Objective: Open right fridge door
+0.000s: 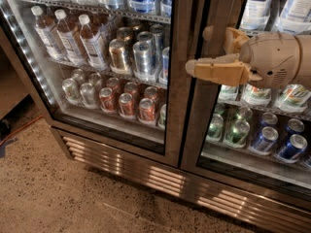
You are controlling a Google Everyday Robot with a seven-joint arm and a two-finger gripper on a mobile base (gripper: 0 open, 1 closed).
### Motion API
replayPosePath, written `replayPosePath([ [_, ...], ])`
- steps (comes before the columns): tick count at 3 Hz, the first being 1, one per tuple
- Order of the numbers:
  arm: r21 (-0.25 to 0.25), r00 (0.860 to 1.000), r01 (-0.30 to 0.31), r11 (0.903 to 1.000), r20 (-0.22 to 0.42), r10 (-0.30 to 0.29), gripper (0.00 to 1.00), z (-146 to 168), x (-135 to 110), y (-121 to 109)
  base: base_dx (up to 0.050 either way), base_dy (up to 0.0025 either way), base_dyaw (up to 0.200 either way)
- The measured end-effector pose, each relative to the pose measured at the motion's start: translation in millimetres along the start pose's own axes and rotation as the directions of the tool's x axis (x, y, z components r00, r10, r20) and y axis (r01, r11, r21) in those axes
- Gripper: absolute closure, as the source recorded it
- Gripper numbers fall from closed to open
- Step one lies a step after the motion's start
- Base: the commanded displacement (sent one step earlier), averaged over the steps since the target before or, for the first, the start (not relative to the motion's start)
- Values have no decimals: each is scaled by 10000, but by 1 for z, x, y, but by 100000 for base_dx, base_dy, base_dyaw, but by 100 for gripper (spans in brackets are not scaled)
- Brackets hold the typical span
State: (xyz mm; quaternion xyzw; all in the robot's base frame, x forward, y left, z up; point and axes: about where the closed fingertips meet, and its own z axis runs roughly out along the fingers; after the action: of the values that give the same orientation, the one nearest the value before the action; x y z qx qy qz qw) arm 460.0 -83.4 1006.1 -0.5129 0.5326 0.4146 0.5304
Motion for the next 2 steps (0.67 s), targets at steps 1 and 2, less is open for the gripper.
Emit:
replayPosePath([
  [1,0,10000,0,10000,0,0,87,0,0,0,0,0,0],
  [2,-2,10000,1,10000,0,-1,100,0,0,0,0,0,0],
])
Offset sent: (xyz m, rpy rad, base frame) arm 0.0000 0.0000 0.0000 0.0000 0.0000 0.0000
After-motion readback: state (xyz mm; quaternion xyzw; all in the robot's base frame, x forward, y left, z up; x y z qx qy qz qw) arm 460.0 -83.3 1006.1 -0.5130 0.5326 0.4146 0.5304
